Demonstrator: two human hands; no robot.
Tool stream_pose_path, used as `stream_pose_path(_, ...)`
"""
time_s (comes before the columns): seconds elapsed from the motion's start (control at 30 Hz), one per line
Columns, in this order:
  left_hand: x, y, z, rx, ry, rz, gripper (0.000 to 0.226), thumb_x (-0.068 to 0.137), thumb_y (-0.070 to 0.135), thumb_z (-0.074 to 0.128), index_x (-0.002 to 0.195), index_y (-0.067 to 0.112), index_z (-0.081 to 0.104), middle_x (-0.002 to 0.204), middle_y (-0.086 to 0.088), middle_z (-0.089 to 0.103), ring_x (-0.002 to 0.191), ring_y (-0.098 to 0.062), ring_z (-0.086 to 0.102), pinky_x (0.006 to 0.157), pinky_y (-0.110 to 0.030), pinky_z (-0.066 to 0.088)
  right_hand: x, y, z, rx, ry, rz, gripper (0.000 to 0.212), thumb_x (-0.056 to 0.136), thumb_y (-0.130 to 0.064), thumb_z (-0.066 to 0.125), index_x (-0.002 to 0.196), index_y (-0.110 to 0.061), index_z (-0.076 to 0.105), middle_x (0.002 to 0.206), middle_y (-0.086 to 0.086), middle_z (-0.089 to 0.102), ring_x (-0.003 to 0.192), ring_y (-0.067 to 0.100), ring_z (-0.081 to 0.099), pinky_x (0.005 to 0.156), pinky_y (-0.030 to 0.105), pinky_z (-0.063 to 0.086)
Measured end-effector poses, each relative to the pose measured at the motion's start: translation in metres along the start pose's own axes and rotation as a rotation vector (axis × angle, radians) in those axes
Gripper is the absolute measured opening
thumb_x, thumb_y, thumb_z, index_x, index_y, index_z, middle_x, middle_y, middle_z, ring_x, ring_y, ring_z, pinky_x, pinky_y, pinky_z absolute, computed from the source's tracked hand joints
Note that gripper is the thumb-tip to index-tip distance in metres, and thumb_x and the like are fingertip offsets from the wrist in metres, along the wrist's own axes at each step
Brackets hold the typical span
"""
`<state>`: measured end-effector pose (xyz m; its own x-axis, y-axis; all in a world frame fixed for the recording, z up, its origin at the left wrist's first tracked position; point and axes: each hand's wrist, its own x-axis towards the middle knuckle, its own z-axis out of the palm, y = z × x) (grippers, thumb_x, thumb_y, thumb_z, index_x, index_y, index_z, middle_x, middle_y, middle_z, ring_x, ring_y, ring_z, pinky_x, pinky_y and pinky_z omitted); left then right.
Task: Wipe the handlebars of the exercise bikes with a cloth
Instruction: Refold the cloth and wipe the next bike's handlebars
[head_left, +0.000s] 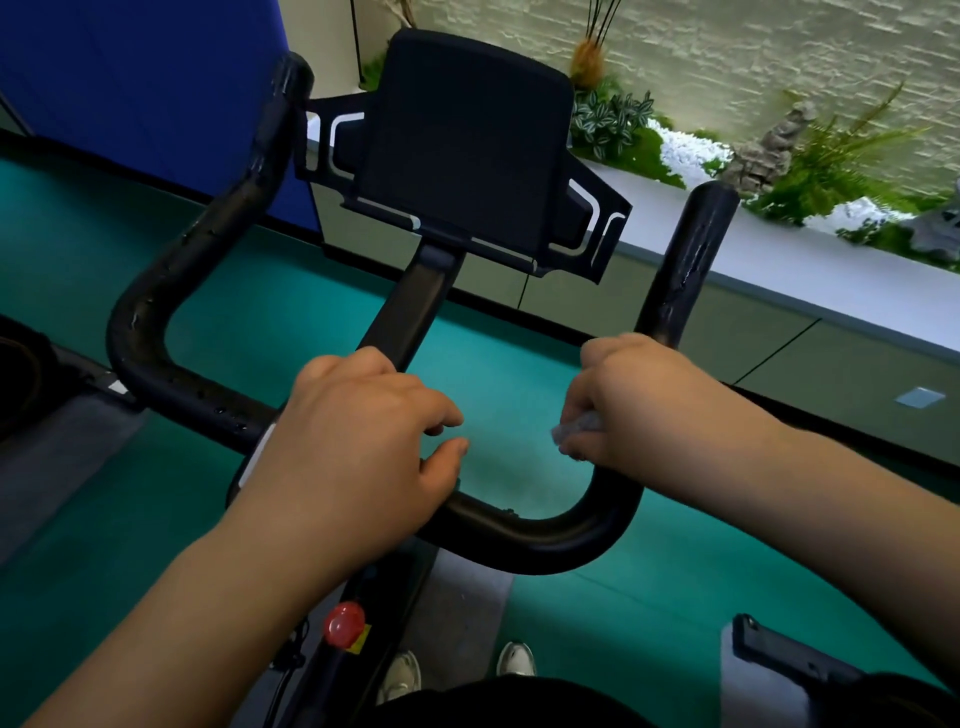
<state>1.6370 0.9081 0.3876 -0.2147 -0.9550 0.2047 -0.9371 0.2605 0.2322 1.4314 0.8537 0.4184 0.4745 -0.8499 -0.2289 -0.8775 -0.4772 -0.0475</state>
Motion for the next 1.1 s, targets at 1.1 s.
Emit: stream_pose_path(1.1,0.135,0.047,-0.025,0.079,0.220,0.140,0.060,0.082,0.037,0.066,0.137,0.023,0.049,0.149,-0.005,0.034,0.136,-0.030,0.027,0.103,-0.052,0.033,0.011,0.093,0.057,0.628,0.958,-0.101,0.020,0.081,-0.019,0.069,0.095,-0.004,0.072,0.091,0.007,0.046,0.086,0.016,0.047,0.079,0.019,0.041)
